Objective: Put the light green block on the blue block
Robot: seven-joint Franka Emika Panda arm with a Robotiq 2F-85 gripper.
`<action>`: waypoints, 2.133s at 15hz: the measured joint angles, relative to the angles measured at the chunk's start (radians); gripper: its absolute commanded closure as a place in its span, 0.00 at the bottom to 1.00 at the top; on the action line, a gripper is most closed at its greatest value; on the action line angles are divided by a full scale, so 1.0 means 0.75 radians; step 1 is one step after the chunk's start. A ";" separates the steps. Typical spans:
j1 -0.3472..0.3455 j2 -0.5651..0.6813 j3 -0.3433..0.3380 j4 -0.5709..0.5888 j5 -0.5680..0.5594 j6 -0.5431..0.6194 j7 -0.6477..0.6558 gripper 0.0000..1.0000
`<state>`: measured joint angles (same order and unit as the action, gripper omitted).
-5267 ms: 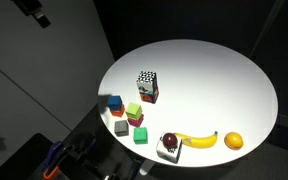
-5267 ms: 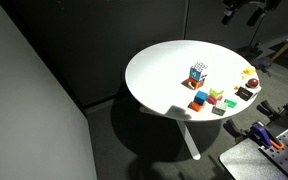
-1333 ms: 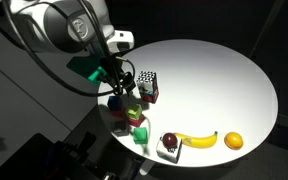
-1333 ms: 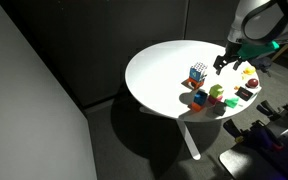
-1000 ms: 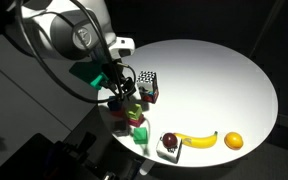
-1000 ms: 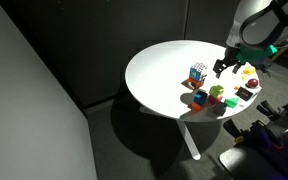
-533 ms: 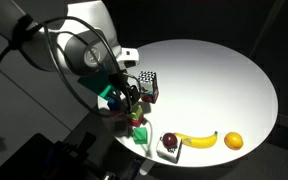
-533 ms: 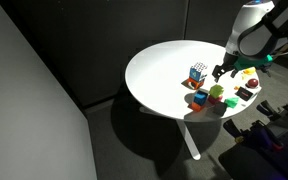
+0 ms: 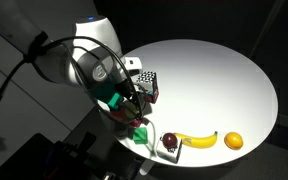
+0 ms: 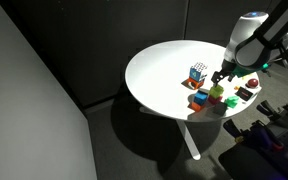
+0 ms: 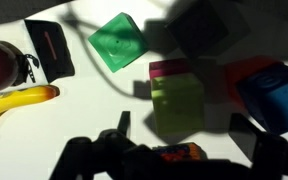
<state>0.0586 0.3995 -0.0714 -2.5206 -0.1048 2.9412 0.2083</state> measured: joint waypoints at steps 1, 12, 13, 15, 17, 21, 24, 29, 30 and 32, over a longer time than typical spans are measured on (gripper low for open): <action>0.000 0.015 -0.002 0.004 0.000 0.021 -0.022 0.00; -0.011 0.175 0.001 0.081 0.000 0.156 -0.217 0.00; -0.015 0.189 0.005 0.088 0.000 0.162 -0.229 0.00; -0.027 0.217 0.017 0.101 0.000 0.172 -0.242 0.00; -0.038 0.243 0.026 0.113 0.000 0.175 -0.255 0.25; -0.042 0.280 0.023 0.135 0.000 0.175 -0.260 0.60; -0.024 0.284 -0.004 0.143 0.002 0.170 -0.259 0.73; -0.009 0.262 -0.017 0.146 0.003 0.143 -0.256 0.75; -0.003 0.253 -0.020 0.146 0.003 0.135 -0.255 0.75; 0.007 0.228 -0.022 0.146 0.003 0.108 -0.254 0.75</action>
<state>0.0637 0.5702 -0.0881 -2.4113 -0.1028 3.0222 0.0180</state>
